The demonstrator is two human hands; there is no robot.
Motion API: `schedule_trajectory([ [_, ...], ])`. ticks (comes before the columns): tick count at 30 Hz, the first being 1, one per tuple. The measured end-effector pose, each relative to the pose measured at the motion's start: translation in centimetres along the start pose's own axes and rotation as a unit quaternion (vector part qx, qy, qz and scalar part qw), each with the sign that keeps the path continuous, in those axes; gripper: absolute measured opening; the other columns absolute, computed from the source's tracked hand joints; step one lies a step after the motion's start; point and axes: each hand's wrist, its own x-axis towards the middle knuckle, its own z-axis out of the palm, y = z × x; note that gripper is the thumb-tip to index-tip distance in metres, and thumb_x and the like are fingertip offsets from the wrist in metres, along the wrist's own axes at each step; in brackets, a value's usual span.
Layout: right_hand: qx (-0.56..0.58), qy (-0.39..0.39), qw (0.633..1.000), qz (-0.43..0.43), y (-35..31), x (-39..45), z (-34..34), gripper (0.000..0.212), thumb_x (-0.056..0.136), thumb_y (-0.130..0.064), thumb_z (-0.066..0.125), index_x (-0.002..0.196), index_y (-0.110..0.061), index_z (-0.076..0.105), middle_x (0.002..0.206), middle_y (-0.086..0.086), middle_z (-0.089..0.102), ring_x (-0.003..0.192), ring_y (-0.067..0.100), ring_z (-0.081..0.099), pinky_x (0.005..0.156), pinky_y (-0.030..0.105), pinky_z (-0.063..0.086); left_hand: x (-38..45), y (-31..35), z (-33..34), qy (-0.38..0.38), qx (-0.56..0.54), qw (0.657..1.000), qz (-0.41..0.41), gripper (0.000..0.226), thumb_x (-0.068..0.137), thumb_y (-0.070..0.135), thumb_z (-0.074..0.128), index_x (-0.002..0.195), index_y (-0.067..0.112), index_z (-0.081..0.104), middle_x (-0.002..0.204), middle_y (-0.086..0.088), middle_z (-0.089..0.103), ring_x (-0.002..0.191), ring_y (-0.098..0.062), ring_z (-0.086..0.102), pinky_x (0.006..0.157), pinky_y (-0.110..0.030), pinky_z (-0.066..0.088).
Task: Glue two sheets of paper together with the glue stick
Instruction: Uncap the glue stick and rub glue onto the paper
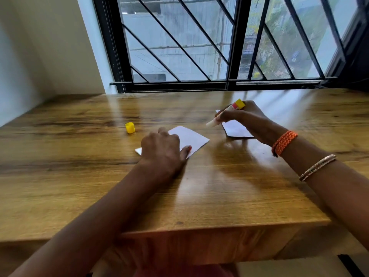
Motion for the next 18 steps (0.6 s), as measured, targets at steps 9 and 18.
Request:
schedule_trajectory([
  [9,-0.044,0.013,0.999,-0.019,-0.5,1.0,3.3,0.004,0.074,-0.007,0.073,0.075,-0.010,0.075,0.081,0.008,0.073,0.072,0.003,0.065,0.065,0.010,0.049,1.0,-1.9,-0.7,0.026,-0.166,0.984,0.066,0.044,0.091,0.031,0.045,0.131,0.016,0.038,0.134,-0.008,0.047,0.121,-0.030,0.047,0.085,-0.038,0.040],
  [18,-0.134,0.021,0.990,-0.039,0.0,1.3,4.0,0.032,0.065,-0.031,0.076,0.077,-0.001,0.073,0.079,0.022,0.071,0.064,0.016,0.053,0.063,0.035,0.041,2.2,-4.3,0.3,-0.144,-0.094,0.976,0.132,0.050,0.089,0.057,0.035,0.135,0.037,0.036,0.144,0.008,0.037,0.137,-0.019,0.029,0.109,-0.057,0.003],
])
